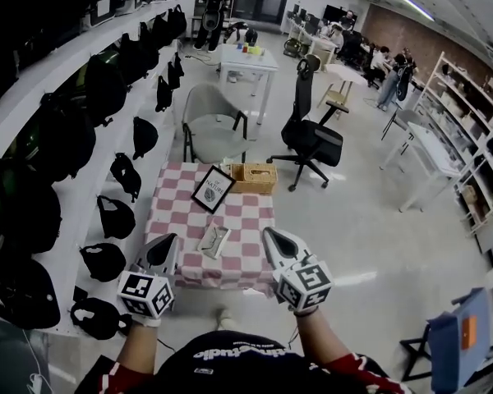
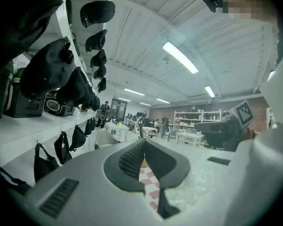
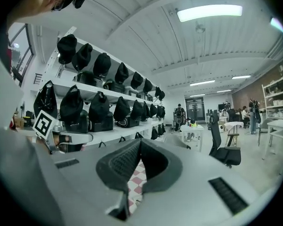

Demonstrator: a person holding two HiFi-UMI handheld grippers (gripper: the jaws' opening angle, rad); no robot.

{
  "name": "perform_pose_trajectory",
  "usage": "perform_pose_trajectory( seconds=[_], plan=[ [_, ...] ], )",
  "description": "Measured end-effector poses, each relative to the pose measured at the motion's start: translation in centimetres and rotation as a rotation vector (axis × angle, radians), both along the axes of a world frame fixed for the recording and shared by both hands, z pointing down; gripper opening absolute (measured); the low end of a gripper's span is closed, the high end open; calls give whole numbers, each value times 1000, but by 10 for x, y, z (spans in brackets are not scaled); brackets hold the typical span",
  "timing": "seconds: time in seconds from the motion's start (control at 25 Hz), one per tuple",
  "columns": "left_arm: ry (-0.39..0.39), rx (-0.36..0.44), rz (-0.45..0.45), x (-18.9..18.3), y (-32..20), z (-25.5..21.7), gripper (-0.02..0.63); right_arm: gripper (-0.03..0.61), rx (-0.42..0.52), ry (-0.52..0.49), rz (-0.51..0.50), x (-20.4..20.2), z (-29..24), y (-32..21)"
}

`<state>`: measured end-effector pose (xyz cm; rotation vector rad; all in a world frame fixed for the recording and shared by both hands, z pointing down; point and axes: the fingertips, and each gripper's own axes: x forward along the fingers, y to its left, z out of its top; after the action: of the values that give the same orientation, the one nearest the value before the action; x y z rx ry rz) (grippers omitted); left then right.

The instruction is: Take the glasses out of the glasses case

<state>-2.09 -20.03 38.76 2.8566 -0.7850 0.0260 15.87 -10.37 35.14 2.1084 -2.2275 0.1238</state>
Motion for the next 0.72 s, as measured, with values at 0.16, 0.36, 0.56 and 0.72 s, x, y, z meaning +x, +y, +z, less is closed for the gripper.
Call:
perform_pose_trajectory(
  seconds=[0.16, 0.36, 0.56, 0.72],
  plan=[
    [-12, 5, -8, 14, -8, 1, 6, 3, -2, -14, -5, 16, 7, -16],
    [-15, 14, -31, 30, -22, 2, 6, 3, -31, -22, -35, 33, 22, -37],
    [-27, 2, -48, 45, -30, 12, 6, 3, -55, -35, -70, 50, 39, -56],
    [-43, -3, -61, 52, -37, 19, 6, 3, -73, -51, -87, 63, 54, -71]
  ],
)
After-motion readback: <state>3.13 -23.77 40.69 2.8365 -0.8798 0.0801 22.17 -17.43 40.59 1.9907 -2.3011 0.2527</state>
